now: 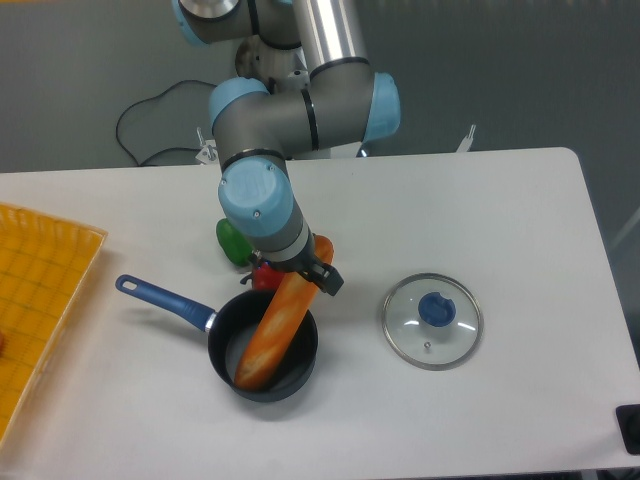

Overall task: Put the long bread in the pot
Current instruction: 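Open the gripper to release the bread and raise away from the saucepan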

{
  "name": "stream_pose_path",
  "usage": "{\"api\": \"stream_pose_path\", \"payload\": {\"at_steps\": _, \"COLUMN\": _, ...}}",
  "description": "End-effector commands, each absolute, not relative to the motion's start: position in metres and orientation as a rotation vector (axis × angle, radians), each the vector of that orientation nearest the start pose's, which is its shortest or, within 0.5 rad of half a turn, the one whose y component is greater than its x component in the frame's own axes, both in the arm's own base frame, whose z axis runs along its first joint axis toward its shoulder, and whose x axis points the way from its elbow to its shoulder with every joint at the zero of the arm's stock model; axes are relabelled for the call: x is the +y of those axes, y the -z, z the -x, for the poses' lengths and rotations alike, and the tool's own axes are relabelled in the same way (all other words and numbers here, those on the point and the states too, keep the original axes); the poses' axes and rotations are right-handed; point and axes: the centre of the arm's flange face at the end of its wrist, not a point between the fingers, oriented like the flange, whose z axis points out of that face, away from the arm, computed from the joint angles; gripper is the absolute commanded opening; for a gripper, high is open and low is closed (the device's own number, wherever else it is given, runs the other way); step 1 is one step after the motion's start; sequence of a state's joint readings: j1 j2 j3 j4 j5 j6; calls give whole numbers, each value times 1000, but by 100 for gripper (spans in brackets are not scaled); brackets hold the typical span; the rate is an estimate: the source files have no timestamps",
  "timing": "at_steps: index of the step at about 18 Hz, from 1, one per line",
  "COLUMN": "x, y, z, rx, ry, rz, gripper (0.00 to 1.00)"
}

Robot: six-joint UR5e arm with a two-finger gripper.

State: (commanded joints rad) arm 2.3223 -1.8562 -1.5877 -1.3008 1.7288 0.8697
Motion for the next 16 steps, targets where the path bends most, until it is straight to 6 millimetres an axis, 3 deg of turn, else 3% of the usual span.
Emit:
{"api": "stream_pose_path", "payload": {"at_steps": 4, "x": 500, "y": -372, "z": 342, "rx": 22, "ry": -209, "rz": 3196, "gripper": 100}}
{"api": "stream_pose_path", "payload": {"at_steps": 8, "x": 488, "y": -379, "z": 364, "rx": -24, "ry": -226, "rz": 3187, "gripper": 100}}
{"api": "stream_pose_path", "payload": {"at_steps": 16, "x": 443, "y": -380, "z": 423, "rx": 371, "ry": -107, "rz": 3097, "gripper": 100}}
